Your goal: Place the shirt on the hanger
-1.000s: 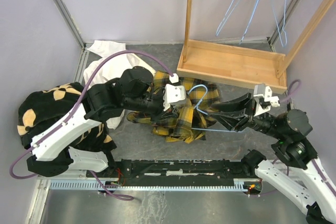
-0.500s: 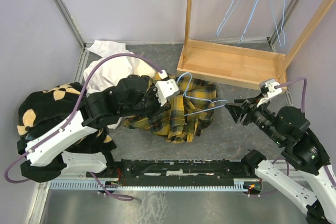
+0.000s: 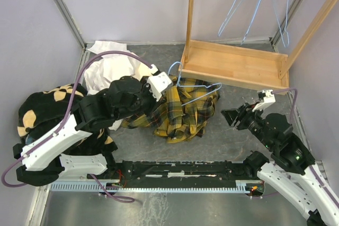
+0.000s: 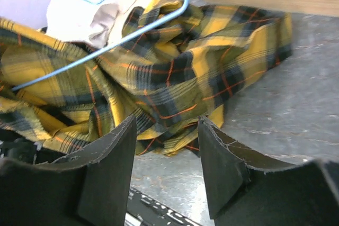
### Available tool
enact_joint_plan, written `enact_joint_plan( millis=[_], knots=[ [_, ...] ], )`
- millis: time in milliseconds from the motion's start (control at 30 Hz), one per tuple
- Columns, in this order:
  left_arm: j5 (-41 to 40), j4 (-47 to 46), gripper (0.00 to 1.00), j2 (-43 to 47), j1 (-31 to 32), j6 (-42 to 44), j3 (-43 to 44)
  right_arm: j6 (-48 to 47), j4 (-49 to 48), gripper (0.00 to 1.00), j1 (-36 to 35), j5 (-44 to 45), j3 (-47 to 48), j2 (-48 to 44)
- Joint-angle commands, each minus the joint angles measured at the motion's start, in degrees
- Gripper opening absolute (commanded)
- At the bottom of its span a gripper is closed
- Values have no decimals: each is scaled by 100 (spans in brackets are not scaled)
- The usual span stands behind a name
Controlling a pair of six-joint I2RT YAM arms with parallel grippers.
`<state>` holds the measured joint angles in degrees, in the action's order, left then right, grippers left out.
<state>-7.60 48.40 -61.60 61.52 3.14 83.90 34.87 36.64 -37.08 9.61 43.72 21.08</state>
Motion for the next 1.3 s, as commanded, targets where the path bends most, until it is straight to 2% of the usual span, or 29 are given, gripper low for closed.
enact_joint_plan(
  millis=[0, 167, 333, 433, 567, 733, 1033, 1267],
  knots=[
    [-580, -490, 3, 121, 5, -249, 327, 611, -1498, 57, -24, -865, -405, 150],
    [-818, -542, 3, 71, -1, -314, 365, 1261, -2569, 59, -58, -1176, -804, 563],
    [-870, -567, 3, 59, -1, -353, 423, 1577, -3216, 59, -326, -933, -1063, 859],
    [-869, -582, 3, 45, 6, -350, 467, 1674, -3659, 59, -748, -658, -1202, 1209],
    [-871, -581, 3, 25, 0, -356, 522, 1648, -3849, 58, -1430, -142, -1211, 1621],
    [-869, -561, 3, -11, 3, -336, 654, 1699, -3978, 55, -1868, 390, -1331, 1949],
    [-863, -557, 3, 7, 1, -319, 722, 1797, -3947, 54, -1935, 810, -1492, 1992],
    [-774, -598, 3, 39, 1, -353, 728, 2007, -4714, 54, -1935, 806, -1633, 2365]
  ],
)
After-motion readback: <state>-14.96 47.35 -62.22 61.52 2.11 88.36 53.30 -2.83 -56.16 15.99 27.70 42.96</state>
